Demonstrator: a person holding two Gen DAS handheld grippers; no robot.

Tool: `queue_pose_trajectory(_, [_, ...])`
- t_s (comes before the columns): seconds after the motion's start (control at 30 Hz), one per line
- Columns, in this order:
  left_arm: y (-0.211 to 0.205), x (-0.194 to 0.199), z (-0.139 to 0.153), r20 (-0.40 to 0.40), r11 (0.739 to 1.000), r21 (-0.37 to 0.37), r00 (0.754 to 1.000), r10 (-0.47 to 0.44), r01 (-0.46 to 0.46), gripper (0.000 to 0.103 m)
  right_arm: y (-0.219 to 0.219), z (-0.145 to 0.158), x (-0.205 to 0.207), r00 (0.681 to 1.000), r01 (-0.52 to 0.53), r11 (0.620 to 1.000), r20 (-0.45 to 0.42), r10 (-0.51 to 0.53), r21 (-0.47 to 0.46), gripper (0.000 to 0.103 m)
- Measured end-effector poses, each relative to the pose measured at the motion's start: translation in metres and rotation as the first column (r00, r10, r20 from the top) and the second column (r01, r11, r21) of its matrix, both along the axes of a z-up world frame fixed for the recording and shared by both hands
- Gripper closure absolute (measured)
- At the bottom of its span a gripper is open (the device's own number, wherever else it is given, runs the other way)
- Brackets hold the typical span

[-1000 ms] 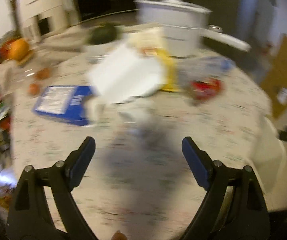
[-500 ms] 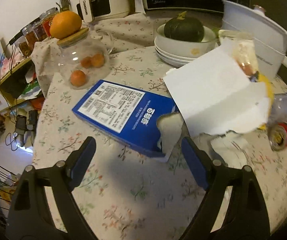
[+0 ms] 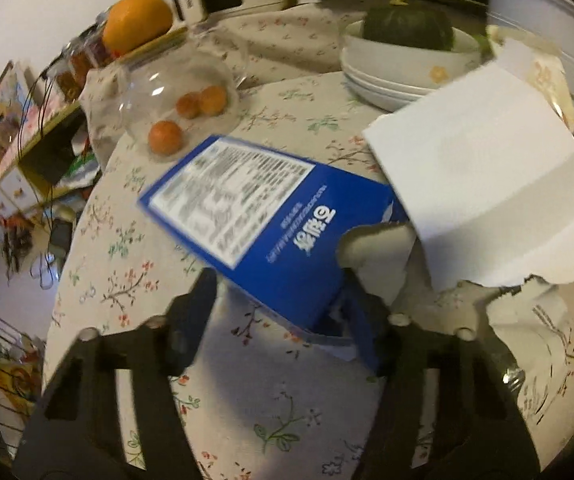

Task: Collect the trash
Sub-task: 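Reach the left tool to the blue snack box and grasp its torn edge, then lift the blue box with the left tool while the right tool grasps the white snack wrapper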

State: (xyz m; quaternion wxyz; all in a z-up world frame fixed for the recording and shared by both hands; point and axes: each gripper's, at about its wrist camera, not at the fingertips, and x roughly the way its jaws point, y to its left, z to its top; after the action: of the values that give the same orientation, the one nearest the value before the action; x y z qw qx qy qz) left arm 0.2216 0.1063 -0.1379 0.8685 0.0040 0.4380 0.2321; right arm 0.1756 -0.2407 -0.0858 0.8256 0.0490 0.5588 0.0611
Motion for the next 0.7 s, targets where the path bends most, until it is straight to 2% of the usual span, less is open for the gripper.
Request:
queue_pose_trajectory(0.07, [0.012,-0.004,0.001,0.009,0.998,-0.047,0.999,0.034,-0.034,0.061,0.003,0.0,-0.001,1.0,-0.007,1.0,0.001,0.007,-0.003,0.029])
queue_pose_trajectory(0.13, [0.019,-0.009,0.002,0.014,0.996,-0.071,0.998,0.054,-0.053,0.064,0.005,0.001,-0.002,1.0,-0.014,1.0,0.005,0.014,-0.006,0.029])
queue_pose_trajectory(0.27, [0.031,-0.019,0.01,0.03,0.995,-0.076,0.998,0.062,-0.059,0.068,0.012,0.002,-0.002,1.0,-0.022,1.0,0.009,0.022,-0.01,0.029])
queue_pose_trajectory(0.4, [0.044,-0.03,0.025,0.079,0.992,-0.116,0.995,0.057,-0.047,0.07,0.024,0.001,0.0,0.999,-0.039,0.999,0.009,0.039,-0.013,0.029])
queue_pose_trajectory(0.6, [0.051,-0.047,0.052,0.138,0.988,-0.152,0.99,0.001,0.02,0.076,0.055,0.0,0.004,0.996,-0.092,0.996,0.021,0.092,-0.022,0.029])
queue_pose_trajectory(0.7, [0.053,-0.058,0.065,0.158,0.977,-0.205,0.987,-0.018,0.05,0.076,0.078,0.0,0.009,0.992,-0.122,0.993,0.032,0.122,-0.009,0.029])
